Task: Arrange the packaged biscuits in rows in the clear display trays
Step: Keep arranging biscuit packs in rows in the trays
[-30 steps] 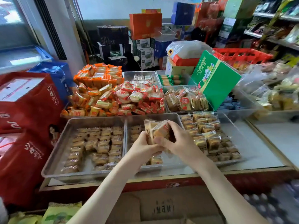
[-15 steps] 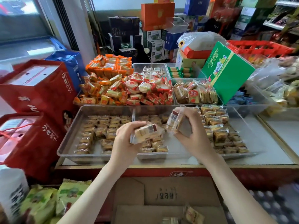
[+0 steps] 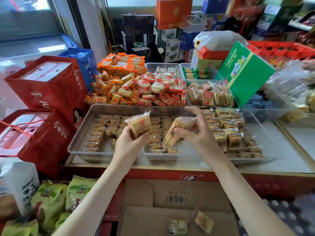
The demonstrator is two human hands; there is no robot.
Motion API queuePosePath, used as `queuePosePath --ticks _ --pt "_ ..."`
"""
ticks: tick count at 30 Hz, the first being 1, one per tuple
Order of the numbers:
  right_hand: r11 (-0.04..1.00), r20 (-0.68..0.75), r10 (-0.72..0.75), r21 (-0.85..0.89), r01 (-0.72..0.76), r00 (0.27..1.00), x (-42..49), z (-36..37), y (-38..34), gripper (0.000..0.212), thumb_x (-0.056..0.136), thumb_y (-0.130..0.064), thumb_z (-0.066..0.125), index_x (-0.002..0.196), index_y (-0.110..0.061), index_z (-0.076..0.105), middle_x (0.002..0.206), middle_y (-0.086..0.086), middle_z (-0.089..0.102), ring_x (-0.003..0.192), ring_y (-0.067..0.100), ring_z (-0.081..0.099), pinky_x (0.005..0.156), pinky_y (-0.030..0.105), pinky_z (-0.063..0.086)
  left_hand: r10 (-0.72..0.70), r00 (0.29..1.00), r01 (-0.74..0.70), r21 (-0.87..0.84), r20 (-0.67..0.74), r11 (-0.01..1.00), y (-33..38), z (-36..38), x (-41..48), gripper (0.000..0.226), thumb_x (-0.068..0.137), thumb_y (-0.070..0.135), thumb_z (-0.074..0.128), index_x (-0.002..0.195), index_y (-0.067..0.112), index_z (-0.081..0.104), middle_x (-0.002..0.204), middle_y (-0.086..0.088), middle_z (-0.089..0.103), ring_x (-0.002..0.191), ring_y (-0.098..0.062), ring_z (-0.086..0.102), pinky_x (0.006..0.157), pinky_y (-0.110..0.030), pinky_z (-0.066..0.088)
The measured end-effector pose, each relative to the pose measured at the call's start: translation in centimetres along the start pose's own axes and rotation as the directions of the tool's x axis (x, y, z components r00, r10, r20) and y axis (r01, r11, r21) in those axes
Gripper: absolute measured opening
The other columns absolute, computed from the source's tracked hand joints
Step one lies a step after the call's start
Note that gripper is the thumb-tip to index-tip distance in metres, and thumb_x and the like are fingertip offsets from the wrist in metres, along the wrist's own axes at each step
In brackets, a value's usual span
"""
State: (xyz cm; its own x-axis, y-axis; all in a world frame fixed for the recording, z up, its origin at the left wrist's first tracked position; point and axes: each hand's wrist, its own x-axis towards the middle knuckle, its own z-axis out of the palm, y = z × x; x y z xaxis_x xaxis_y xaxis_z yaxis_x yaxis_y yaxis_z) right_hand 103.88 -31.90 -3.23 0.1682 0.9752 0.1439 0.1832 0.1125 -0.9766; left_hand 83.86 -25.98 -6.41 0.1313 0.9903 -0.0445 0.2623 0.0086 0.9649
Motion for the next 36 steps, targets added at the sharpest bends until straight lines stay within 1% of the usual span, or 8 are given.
queuePosePath --ticks 4,8,13,15,20,27,31,36 --pt "0.946 0.114 0.24 -0.251 -0.206 0.964 0.5 -0.1 -0.5 0.052 0.067 -0.063 0.068 0.105 -0.03 0.058 0.097 0.0 0.066 0.094 0.02 0.064 0.08 0.034 0.053 -0.176 0.944 0.189 -0.018 0.28 0.982 1.1 0.4 0.1 0.027 0.093 0.037 0.063 0.113 0.018 0.067 0.104 -0.002 0.074 0.1 -0.018 0.069 0.094 -0.036 0.054" --pt "0.832 0.015 0.347 -0.467 -0.3 0.938 0.8 0.6 -0.8 0.064 0.062 -0.076 0.056 0.105 -0.029 0.056 0.098 -0.005 0.063 0.092 0.012 0.061 0.066 0.025 0.048 -0.19 0.871 0.204 0.018 0.454 0.979 2.1 1.7 -0.8 0.067 0.062 0.068 0.065 0.112 0.023 0.06 0.114 -0.004 0.07 0.107 -0.016 0.065 0.098 -0.037 0.052" --pt "0.834 0.063 0.38 -0.455 -0.312 0.923 0.9 -0.4 -1.3 0.048 0.093 -0.059 0.039 0.12 -0.025 0.059 0.116 -0.005 0.061 0.11 0.018 0.059 0.089 0.032 0.047 -0.224 0.875 0.192 0.117 0.429 0.974 1.6 2.9 -0.3 0.044 0.079 0.037 0.078 0.115 0.02 0.06 0.104 0.001 0.072 0.092 -0.009 0.069 0.066 -0.012 0.05" --pt "0.849 0.046 0.347 -0.439 -0.293 0.937 1.0 -1.1 -1.0 0.032 0.099 -0.045 0.046 0.105 -0.019 0.064 0.111 -0.004 0.064 0.104 0.018 0.06 0.094 0.035 0.046 -0.233 0.856 0.193 0.135 0.461 0.972 1.6 3.1 -0.3 0.037 0.081 0.032 0.077 0.113 0.02 0.061 0.103 0.002 0.072 0.088 -0.005 0.068 0.058 -0.007 0.046" --pt "0.86 0.056 0.302 -0.447 -0.247 0.952 1.5 -1.9 0.1 0.031 0.101 -0.029 0.05 0.073 -0.02 0.06 0.068 -0.006 0.059 0.066 0.011 0.052 0.068 0.026 0.042 -0.25 0.797 0.196 0.156 0.549 0.968 1.2 3.7 -0.3 0.031 0.085 0.027 0.074 0.113 0.019 0.061 0.107 -0.001 0.073 0.099 -0.013 0.069 0.089 -0.025 0.053" --pt "0.886 -0.032 0.437 0.19 -0.424 0.899 1.9 -1.9 2.0 0.022 0.096 -0.024 0.055 0.086 -0.006 0.061 0.07 0.003 0.055 0.065 0.015 0.055 0.067 0.028 0.052 -0.319 0.805 0.365 0.007 0.5 0.931 0.6 3.7 0.2 0.024 0.088 0.03 0.068 0.107 0.015 0.065 0.086 0.006 0.073 0.069 0.001 0.066 0.059 -0.013 0.045" --pt "0.877 0.042 0.448 0.171 -0.448 0.893 0.9 -1.6 2.1 0.038 0.077 -0.038 0.065 0.098 -0.006 0.058 0.076 0.004 0.058 0.063 0.012 0.057 0.058 0.024 0.05 -0.402 0.832 0.535 -0.356 0.383 0.766 0.2 3.6 0.9 0.038 0.082 0.032 0.071 0.107 0.005 0.064 0.09 -0.008 0.077 0.079 -0.015 0.074 0.064 -0.022 0.058" --pt "0.872 0.044 0.375 0.323 -0.369 0.926 0.4 0.8 2.5 0.019 0.09 -0.007 0.062 0.108 -0.003 0.056 0.086 0.009 0.065 0.072 0.018 0.062 0.067 0.028 0.056 -0.311 0.872 0.473 -0.486 0.378 0.735 1.0 4.6 0.7 0.041 0.083 0.034 0.069 0.114 0.008 0.065 0.094 -0.006 0.077 0.083 -0.014 0.073 0.071 -0.022 0.058"
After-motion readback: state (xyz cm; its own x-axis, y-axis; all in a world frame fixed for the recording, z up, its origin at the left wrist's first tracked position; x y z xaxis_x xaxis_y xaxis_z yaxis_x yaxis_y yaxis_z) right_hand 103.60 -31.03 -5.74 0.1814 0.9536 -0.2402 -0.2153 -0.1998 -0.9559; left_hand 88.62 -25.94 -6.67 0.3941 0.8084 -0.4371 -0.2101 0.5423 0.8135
